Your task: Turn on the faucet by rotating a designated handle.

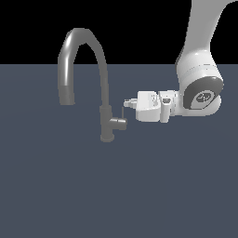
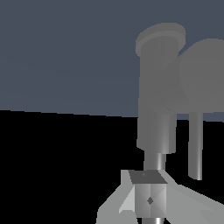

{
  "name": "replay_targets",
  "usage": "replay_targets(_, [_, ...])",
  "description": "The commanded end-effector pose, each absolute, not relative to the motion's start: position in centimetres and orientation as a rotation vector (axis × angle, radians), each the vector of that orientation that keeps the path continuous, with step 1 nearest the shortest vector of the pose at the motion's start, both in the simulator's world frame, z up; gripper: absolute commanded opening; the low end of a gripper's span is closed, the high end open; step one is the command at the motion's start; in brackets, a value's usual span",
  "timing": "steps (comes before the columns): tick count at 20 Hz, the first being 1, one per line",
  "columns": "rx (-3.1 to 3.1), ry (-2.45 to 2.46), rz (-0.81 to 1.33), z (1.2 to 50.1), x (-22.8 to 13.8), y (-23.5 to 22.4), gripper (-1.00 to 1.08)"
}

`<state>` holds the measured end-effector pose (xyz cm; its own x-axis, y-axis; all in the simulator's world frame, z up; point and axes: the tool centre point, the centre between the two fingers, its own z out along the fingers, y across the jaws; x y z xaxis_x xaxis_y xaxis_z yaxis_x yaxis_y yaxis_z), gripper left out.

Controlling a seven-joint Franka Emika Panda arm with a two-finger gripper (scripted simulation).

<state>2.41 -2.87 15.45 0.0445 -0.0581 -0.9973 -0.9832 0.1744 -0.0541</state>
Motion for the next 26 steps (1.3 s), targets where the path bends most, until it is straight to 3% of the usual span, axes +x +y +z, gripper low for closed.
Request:
replay_targets(1, [-1.091,1.3,1.025,14.6,2.6,-2.6,-1.0])
replay_targets(16, [-1.036,1.31,1.036,13.6,2.8,-2.2,-1.0])
replay_targets(26, [-1.036,1.31,1.036,14.7,0.3,-1.6,-1.0])
